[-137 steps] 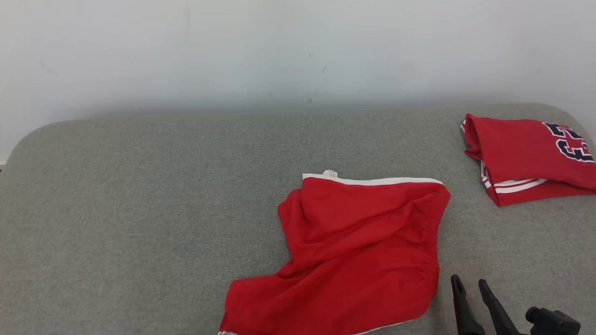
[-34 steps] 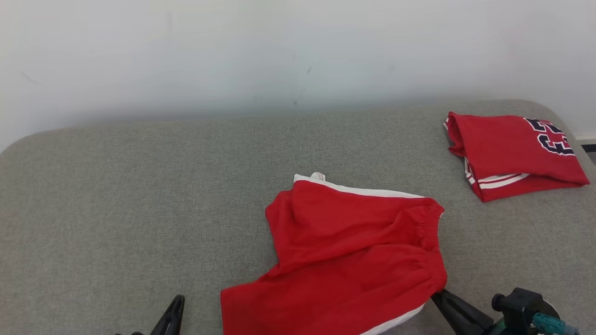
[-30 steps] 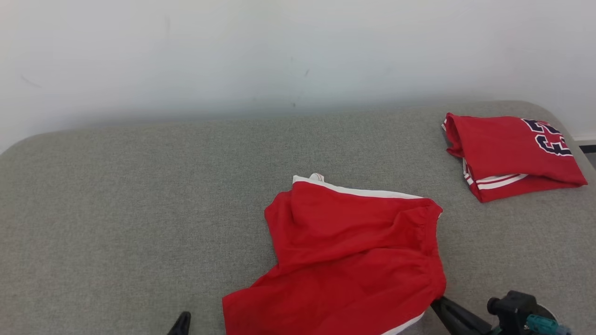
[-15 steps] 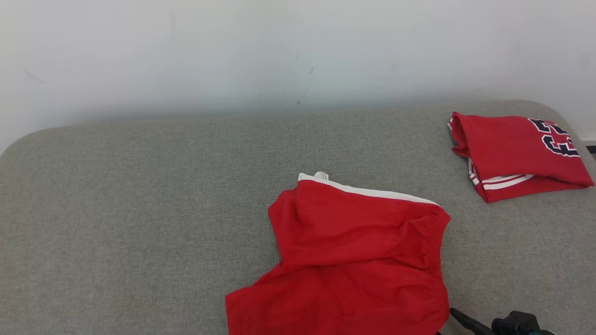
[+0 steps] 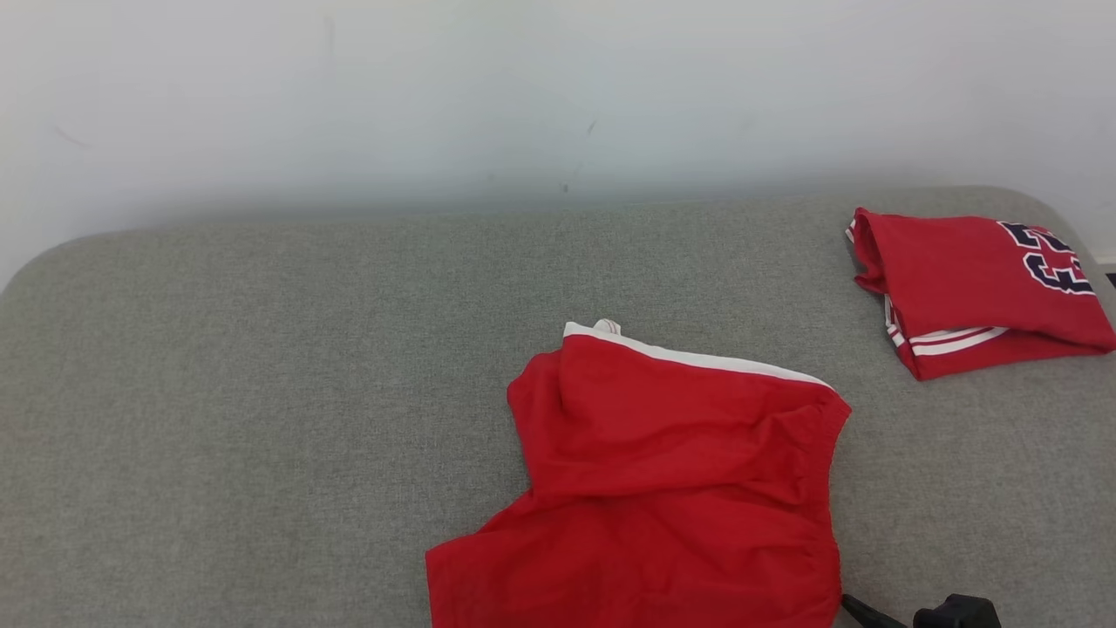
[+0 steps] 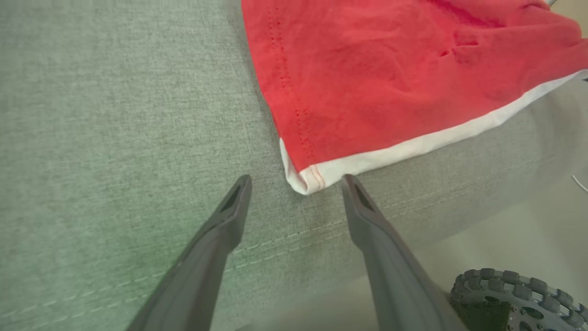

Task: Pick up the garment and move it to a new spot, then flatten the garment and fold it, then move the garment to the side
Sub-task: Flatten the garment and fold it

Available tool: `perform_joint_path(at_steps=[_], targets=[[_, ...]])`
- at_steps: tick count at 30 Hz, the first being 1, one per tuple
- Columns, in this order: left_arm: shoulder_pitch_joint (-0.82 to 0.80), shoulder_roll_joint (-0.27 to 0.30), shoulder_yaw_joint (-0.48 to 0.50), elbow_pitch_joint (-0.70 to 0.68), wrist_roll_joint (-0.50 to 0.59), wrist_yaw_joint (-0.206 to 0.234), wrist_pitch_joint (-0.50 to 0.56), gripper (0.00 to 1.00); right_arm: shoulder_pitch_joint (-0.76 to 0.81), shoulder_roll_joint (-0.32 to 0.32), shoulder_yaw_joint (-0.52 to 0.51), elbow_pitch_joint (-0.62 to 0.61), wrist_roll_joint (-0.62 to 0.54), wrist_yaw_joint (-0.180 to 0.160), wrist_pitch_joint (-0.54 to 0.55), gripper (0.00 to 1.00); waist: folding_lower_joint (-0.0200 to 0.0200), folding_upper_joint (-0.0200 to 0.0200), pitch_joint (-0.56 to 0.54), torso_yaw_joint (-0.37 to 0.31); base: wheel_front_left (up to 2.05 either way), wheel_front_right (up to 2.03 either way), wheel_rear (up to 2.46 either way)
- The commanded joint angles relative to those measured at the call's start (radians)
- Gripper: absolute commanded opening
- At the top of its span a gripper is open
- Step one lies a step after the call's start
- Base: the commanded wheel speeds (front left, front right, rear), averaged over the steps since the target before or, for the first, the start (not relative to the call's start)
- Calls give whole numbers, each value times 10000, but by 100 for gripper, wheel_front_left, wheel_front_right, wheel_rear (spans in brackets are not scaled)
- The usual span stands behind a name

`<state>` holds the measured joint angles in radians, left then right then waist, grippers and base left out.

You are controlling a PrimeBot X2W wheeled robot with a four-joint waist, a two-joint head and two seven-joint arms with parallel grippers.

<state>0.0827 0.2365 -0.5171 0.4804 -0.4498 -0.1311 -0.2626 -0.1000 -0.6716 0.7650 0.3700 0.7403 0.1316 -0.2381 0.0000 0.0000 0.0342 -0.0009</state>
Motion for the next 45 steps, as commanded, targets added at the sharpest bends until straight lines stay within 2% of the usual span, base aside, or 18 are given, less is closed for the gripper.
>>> perform_joint_path(at_steps=[1, 7, 8, 9, 10, 11, 12, 19, 26, 33, 39, 45], targets=[[-131, -48, -7, 66, -14, 16, -28, 100, -71, 39, 57, 14, 70, -25, -48, 100, 0, 0, -4, 9, 0, 0, 0], [-537, -152, -513, 504, -246, 16, -28, 100, -339, 93, 394, 193, 154, -25, -101, 100, 0, 0, -17, -31, 0, 0, 0], [-588, -143, -641, 610, -303, 16, -28, 96, -384, 101, 451, 218, 167, -25, -110, 100, 0, 0, -21, -40, 0, 0, 0], [-662, -134, -713, 679, -338, 16, -27, 48, -413, 105, 513, 233, 183, -25, -109, 100, 0, 0, -24, -46, 0, 0, 0], [-724, -154, -687, 681, -404, 16, -28, 16, -442, 118, 613, 238, 235, -25, -86, 39, 0, 0, -30, -43, 0, 0, 0], [-737, -173, -698, 704, -459, 16, -28, 0, -488, 102, 697, 233, 256, -25, -92, 4, 0, 0, -31, -38, 0, 0, 0], [-771, -166, -659, 629, -460, 16, -28, 0, -530, 85, 756, 244, 288, -25, -101, 0, 0, 0, -37, -32, 0, 0, 0], [-329, -123, 355, -422, -183, 16, -28, 0, -611, -253, 815, -44, 290, -25, -217, 0, 0, 0, -56, 38, 0, 0, 0], [-305, 155, 1621, -2305, 323, 16, -28, 0, -923, -730, 549, -1323, 125, -25, -129, 0, 0, 0, -45, 74, 0, 0, 0], [-1966, 1116, 1523, -2826, 581, 16, 86, 0, -1803, -1413, 664, -2982, 383, -26, 807, 0, 0, 0, -94, 21, 0, 0, 0], [-4070, 2005, 1240, -2657, -2, 18, 589, 0, -2760, -1974, 542, -4041, 1312, -27, 1417, 0, 0, 0, 98, -149, 0, 0, 0], [-6834, 2911, 254, -2339, -613, 19, 1338, 0, -4550, -1884, 410, -4251, 2555, -26, 2011, 0, 0, 0, 842, -322, 0, 0, 0]])
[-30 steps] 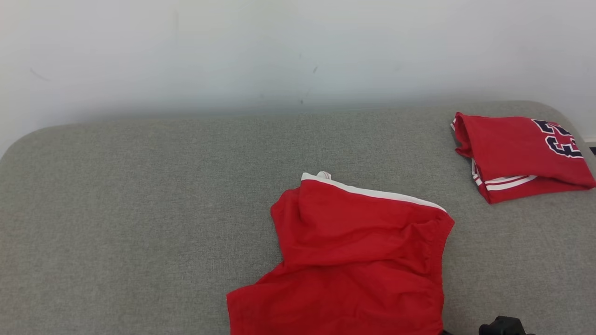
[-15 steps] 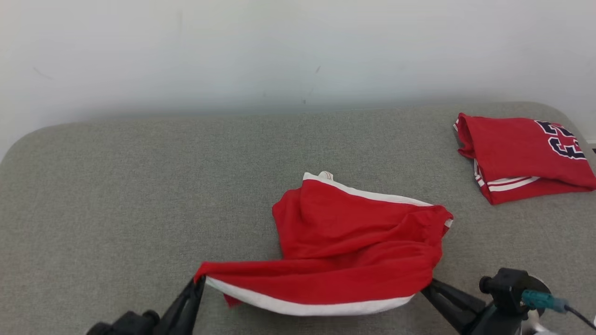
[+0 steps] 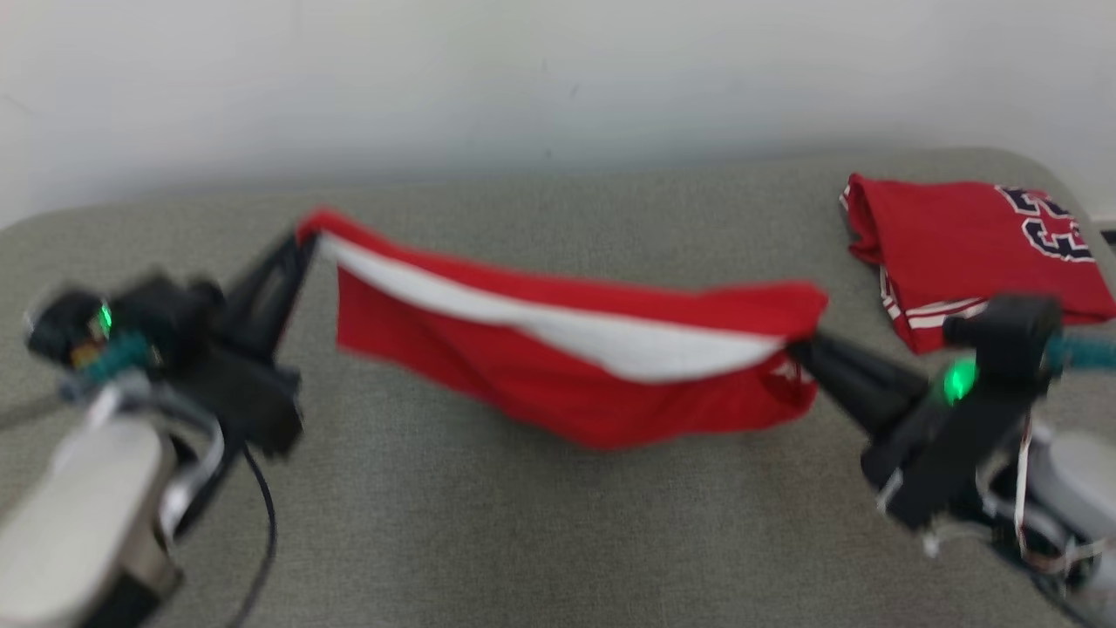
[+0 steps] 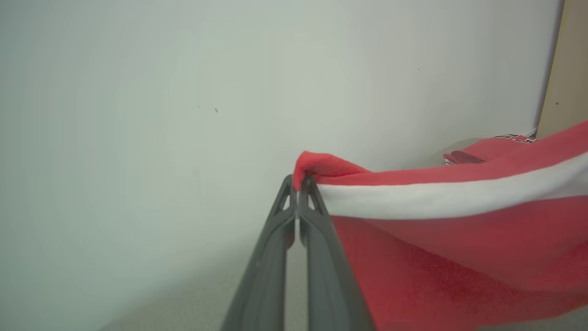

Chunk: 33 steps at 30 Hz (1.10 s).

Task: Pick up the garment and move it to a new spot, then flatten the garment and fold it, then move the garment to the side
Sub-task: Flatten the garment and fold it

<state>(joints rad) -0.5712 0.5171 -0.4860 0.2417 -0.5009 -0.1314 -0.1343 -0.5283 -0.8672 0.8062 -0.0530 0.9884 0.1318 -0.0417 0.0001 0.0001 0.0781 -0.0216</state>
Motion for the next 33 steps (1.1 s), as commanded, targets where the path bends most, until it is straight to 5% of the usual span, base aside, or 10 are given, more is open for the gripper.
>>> perform_joint_path(at_steps=[1, 7, 17, 24, 33], targets=[[-884, 223, -215, 129, -270, 23, 169, 0, -718, 138, 20, 23, 223, -27, 180, 0, -1, -1, 609, -134, 0, 0, 0], [-5458, 656, -1207, 1523, -1338, 23, 1010, 0, -4436, 725, 74, 1036, 1832, -29, 1589, 0, -1, -1, 2283, -186, 0, 0, 0], [-10819, -78, -1735, 4220, -1355, 23, 107, 0, -9340, 2019, 482, 3624, 1436, -27, 1217, 0, -1, -1, 3936, -352, 0, 0, 0], [-11805, -465, -2083, 5560, -1485, 25, -826, 0, -10512, 2446, 1253, 4886, 1093, -28, 240, 0, -1, -1, 4325, -287, 0, 0, 0], [-10091, -451, -2416, 5301, -2161, 25, -1307, 0, -9698, 1901, 3056, 4984, 1568, -28, -688, 0, -1, -1, 4238, -142, 0, 0, 0]])
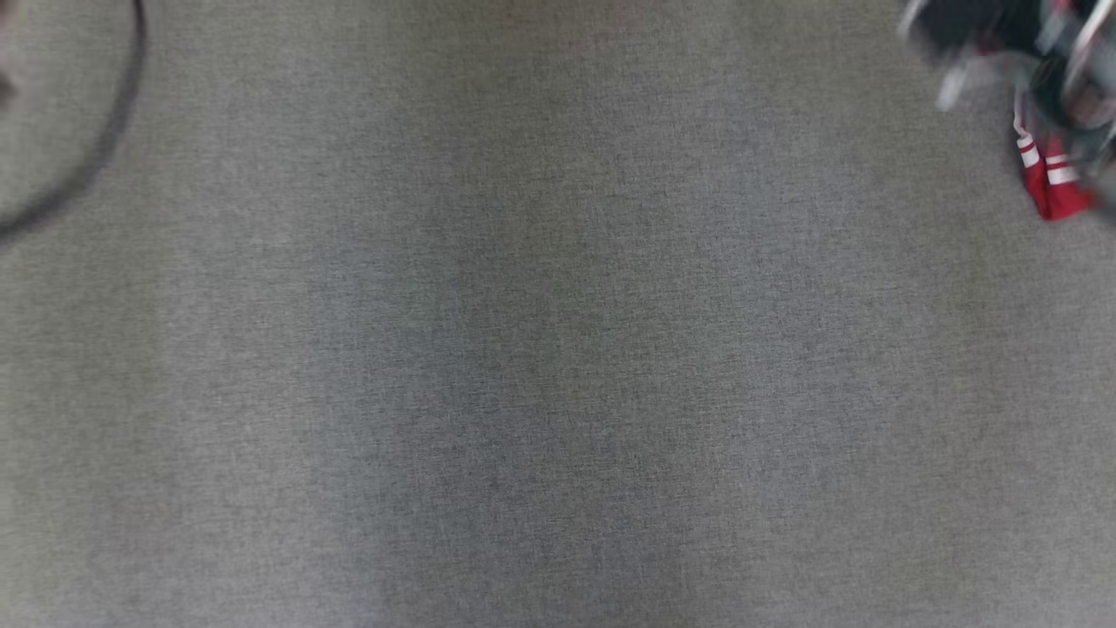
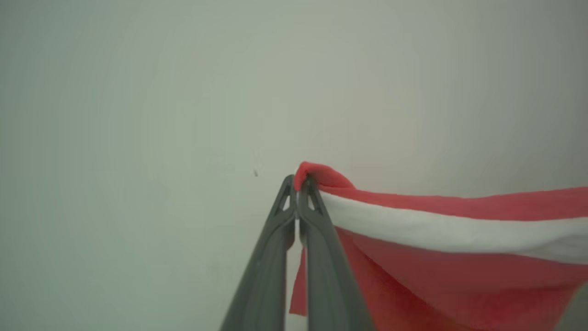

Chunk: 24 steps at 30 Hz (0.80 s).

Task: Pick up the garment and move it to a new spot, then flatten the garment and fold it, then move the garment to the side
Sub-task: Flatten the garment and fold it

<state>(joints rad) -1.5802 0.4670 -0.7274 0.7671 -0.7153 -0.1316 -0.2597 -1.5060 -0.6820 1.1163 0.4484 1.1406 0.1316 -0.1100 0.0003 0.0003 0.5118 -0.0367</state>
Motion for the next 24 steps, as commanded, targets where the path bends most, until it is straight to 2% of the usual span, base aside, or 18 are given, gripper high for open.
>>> perform_joint_path(at_steps=[1, 3, 7, 11, 15, 19, 24], targets=[[363, 103, 250, -277, 8, 28, -62, 0, 269, -85, 164, -113, 58, -26, -170, 0, -3, -3, -182, 25, 0, 0, 0], [1559, 216, 657, -937, 165, 87, -51, 0, 832, -316, 639, -375, 185, -26, -466, 0, -3, -3, -387, 5, 0, 0, 0], [4571, 183, 1575, -2745, 568, 604, -52, 0, 2294, -879, 1284, -966, 206, -26, -1037, 0, -3, -3, -894, 54, 0, 0, 0], [7869, -295, 2617, -4233, 673, 1124, -53, 0, 3982, -1432, 1457, -1506, 229, -26, -1412, 0, -3, -3, -1394, 121, 0, 0, 0], [10927, -866, 3360, -5245, 1103, 1387, -55, 0, 5636, -1711, 1489, -1923, 183, -26, -1543, 0, -3, -3, -1799, 110, 0, 0, 0], [13151, -1573, 3890, -5502, 1541, 1382, -56, 0, 7071, -1808, 1169, -2170, -165, -26, -1549, 0, -3, -3, -2199, 116, 0, 0, 0], [15108, -2512, 4817, -5543, 1973, 1140, -55, 0, 8770, -1848, 634, -2179, -778, -26, -1553, 0, -3, -3, -2736, 109, 0, 0, 0]])
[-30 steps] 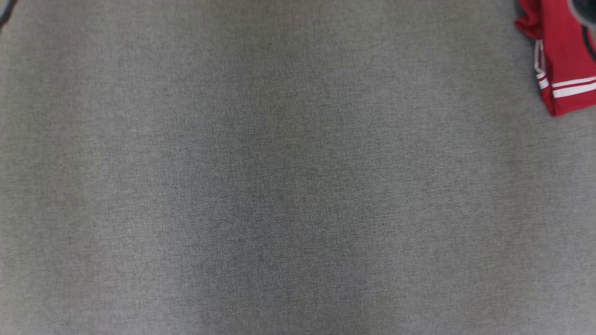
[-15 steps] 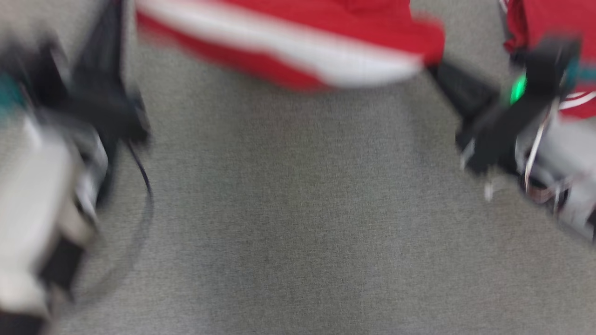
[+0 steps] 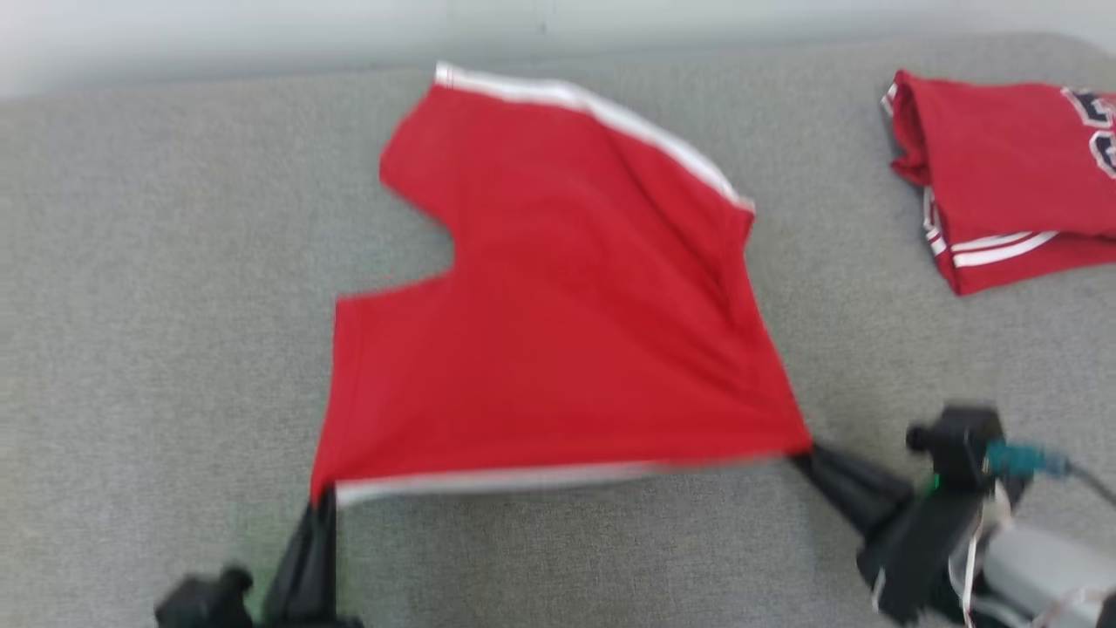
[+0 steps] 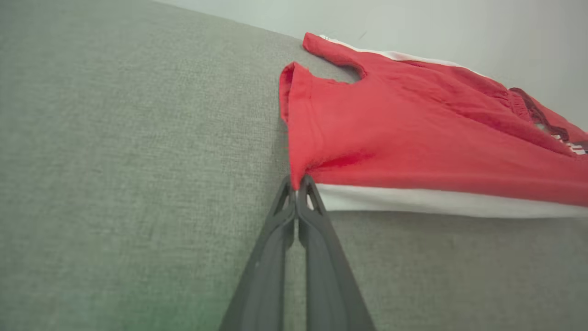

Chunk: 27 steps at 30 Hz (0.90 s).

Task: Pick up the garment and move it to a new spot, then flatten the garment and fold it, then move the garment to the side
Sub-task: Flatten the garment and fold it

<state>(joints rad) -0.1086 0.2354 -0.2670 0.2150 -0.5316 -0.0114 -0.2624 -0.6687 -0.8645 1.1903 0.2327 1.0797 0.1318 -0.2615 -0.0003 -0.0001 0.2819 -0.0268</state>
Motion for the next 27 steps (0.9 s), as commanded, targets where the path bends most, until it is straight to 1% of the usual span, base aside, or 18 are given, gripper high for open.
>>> perform_joint_path(at_steps=[1, 4, 5, 9, 12, 15, 19, 22, 25, 27], targets=[[694, -333, 407, -21, 229, -147, -29, 0, 709, -19, -213, -37, -287, -28, -39, 0, 3, 1, -536, 16, 0, 0, 0], [1401, -683, 975, 38, 431, -391, -28, 0, 1677, 45, -656, -80, -495, -29, -40, 0, 3, 1, -878, 72, 0, 0, 0], [1401, -683, 975, 38, 431, -391, -28, 0, 1677, 45, -656, -80, -495, -29, -40, 0, 3, 1, -878, 72, 0, 0, 0], [1990, -1012, 1573, 98, 812, -643, -30, 0, 2813, 71, -1300, -176, -629, -29, -41, 0, 3, 1, -1261, 136, 0, 0, 0], [2225, -1175, 1929, 169, 959, -803, -30, 0, 3478, 144, -1528, -369, -743, -29, -40, 0, 3, 1, -1514, 137, 0, 0, 0], [2322, -1281, 2056, 290, 1203, -916, -30, 0, 3876, 264, -1557, -412, -885, -29, -40, 0, 3, 1, -1707, 97, 0, 0, 0], [2316, -1327, 2061, 432, 1630, -1024, -30, 0, 4125, 511, -1491, -433, -1089, -29, -38, 0, 3, 1, -1932, 49, 0, 0, 0], [2238, -1383, 2202, 233, 1791, -1101, -30, 0, 4280, 676, -1851, -630, -779, -29, -39, 0, 3, 1, -1989, 31, 0, 0, 0], [1926, -1167, 2190, 5, 2005, -1125, -30, 0, 4415, 736, -2102, -791, -631, -29, -39, 0, 3, 1, -1993, 9, 0, 0, 0], [1552, -886, 2027, -44, 2122, -1163, -30, 0, 4410, 783, -2175, -867, -571, -29, -39, 0, 3, 1, -1959, -11, 0, 0, 0]])
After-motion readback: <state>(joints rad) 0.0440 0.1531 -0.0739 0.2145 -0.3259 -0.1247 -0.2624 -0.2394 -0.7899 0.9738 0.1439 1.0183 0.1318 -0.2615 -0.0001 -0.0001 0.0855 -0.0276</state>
